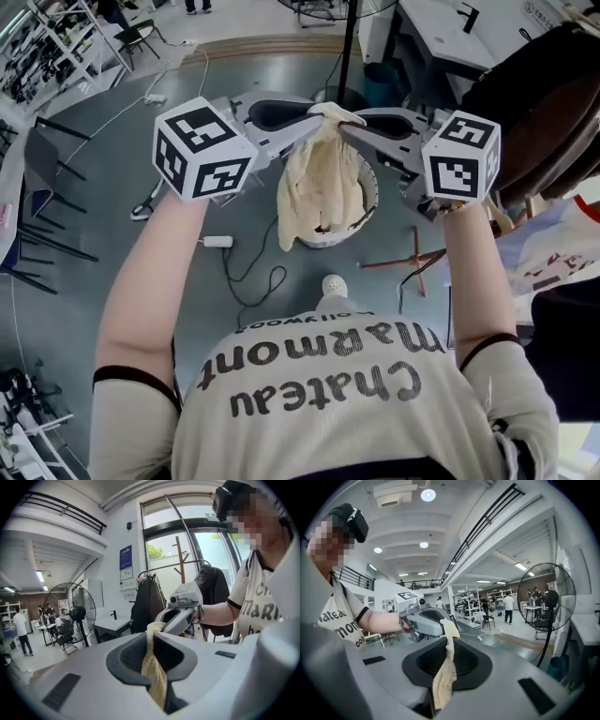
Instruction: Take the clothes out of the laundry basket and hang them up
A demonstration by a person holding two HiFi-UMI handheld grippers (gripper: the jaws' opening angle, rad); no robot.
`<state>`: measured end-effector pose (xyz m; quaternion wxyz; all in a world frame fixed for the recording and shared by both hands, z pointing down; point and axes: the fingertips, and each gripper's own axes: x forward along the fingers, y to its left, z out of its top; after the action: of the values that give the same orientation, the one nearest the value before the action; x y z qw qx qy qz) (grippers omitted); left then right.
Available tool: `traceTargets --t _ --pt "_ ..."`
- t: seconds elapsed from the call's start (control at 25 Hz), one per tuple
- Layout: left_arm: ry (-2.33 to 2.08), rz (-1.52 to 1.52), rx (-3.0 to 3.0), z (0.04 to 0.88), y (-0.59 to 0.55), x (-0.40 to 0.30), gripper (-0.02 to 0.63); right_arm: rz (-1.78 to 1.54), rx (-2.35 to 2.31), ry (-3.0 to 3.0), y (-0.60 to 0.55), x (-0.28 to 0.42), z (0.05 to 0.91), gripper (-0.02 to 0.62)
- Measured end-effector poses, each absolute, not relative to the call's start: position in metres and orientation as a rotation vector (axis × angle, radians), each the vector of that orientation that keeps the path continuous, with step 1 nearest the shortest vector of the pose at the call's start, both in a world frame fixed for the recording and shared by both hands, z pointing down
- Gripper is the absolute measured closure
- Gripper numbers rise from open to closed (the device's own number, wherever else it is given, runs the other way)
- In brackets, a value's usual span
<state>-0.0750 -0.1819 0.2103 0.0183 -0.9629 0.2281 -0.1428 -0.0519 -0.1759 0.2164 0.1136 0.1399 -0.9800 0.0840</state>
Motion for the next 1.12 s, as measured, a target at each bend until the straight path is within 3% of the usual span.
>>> traceTargets --t 0.24,0.28,0.36,0.44,0.72,1.12 --pt "0.758 -0.396 -2.950 0.176 -0.158 -0.079 0.558 0.311 0.478 -2.939 -0.154 -0.057 0.210 0.517" --pt "0.764 -0.392 -2.947 0.174 -0.154 -0.081 0.560 0.342 0.469 -2.945 -0.152 -0.056 0.213 0.477" --pt "0.774 -0.380 -2.948 0.170 -0.148 -0.092 0.560 0.425 0.434 -2.927 -0.147 -0.054 0.223 0.330" --pt "0.784 -0.344 -2.962 0.162 -0.140 -0.116 0.560 0.473 0.415 -2.873 -0.145 -0.053 0.240 0.303" --pt "0.831 -0.259 -2.999 0.137 -0.123 -0.167 0.560 0.446 0.555 -2.716 -0.193 -0.054 0.321 0.304" --pt "0.876 -0.282 -3.032 0.143 -0.125 -0.166 0.560 0.392 -0.194 -2.837 -0.181 -0.157 0.342 0.313"
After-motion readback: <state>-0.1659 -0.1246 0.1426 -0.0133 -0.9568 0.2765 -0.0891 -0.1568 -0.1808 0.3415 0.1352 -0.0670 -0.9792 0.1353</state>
